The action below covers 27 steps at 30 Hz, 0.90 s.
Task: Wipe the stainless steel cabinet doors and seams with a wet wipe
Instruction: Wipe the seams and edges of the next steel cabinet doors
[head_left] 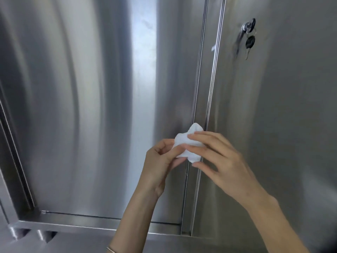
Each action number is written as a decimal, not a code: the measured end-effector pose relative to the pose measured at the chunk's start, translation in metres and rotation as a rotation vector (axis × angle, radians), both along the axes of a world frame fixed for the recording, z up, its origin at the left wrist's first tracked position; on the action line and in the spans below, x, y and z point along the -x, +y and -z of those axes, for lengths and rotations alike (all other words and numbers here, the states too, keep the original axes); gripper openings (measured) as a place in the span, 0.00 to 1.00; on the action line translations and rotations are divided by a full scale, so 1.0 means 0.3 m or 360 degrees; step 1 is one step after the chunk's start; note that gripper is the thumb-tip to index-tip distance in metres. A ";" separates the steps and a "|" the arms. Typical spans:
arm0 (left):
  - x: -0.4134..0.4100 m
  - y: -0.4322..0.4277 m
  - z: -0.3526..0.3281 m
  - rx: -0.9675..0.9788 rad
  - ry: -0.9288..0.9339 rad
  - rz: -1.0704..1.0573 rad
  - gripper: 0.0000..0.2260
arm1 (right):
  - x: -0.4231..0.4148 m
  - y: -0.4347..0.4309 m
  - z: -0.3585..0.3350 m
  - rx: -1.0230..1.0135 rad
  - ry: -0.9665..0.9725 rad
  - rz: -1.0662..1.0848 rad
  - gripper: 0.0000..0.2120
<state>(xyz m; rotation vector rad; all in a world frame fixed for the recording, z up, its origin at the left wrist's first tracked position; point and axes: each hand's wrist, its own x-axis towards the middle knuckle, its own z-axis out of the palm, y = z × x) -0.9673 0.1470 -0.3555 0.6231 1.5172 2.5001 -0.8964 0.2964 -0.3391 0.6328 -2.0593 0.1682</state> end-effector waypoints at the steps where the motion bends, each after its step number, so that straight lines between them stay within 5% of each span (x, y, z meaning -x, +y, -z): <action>1: 0.003 -0.007 -0.005 0.0012 -0.0018 0.0038 0.03 | 0.003 0.003 -0.005 -0.0034 -0.0034 0.0016 0.17; 5: 0.009 -0.008 -0.045 0.0070 0.0037 0.0144 0.14 | 0.029 0.015 -0.060 -0.0085 0.0080 0.0039 0.12; 10: 0.052 -0.020 -0.132 0.0298 0.0268 0.0166 0.10 | 0.091 0.056 -0.167 -0.0059 0.0350 0.0053 0.06; 13: 0.141 -0.022 -0.204 0.0719 0.0699 -0.0585 0.09 | 0.156 0.097 -0.273 0.0026 0.0615 0.0210 0.10; 16: 0.239 0.007 -0.341 0.1157 0.1551 -0.1378 0.18 | 0.224 0.124 -0.452 0.0076 0.0832 0.0339 0.10; 20: 0.338 0.076 -0.567 0.1443 0.2186 -0.1650 0.26 | 0.280 0.125 -0.698 0.0077 0.0923 0.0478 0.04; 27: 0.458 0.127 -0.737 0.1529 0.2463 -0.1989 0.27 | 0.382 0.116 -0.851 0.0036 0.0913 0.0692 0.02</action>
